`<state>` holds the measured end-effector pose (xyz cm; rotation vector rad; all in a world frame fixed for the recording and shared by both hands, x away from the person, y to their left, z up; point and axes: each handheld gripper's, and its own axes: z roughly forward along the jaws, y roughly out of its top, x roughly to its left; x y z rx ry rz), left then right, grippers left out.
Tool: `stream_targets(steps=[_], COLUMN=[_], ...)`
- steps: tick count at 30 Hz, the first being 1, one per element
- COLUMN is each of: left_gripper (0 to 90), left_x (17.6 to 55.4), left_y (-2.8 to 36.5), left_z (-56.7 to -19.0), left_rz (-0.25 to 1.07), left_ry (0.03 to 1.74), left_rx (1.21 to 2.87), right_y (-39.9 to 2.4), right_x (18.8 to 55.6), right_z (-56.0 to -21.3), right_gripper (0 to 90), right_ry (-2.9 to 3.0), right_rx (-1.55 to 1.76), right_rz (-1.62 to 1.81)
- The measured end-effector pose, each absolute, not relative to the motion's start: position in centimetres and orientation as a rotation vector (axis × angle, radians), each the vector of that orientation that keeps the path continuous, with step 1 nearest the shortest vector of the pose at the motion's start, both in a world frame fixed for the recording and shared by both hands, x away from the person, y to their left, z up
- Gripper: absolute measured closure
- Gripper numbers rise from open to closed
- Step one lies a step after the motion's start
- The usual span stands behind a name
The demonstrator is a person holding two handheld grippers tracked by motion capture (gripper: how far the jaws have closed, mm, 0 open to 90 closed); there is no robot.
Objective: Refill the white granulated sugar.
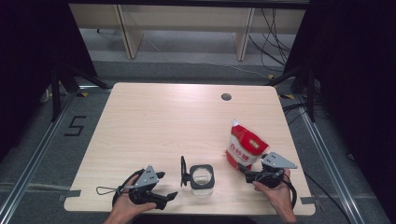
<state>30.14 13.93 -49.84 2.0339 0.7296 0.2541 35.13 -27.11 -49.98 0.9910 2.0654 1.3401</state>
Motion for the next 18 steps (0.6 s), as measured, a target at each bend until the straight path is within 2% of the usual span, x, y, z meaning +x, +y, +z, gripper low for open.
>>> stream_targets(steps=[18], left_gripper=[15.9], left_x=[30.16], left_y=[13.91], left_z=[-49.85], left_rz=[0.251], left_ry=[0.721], left_rx=[2.038], right_y=[-26.63], right_x=[36.16], right_z=[-50.80], right_gripper=[16.6], right_ry=[2.046], right_rx=[1.043], right_rz=[1.409])
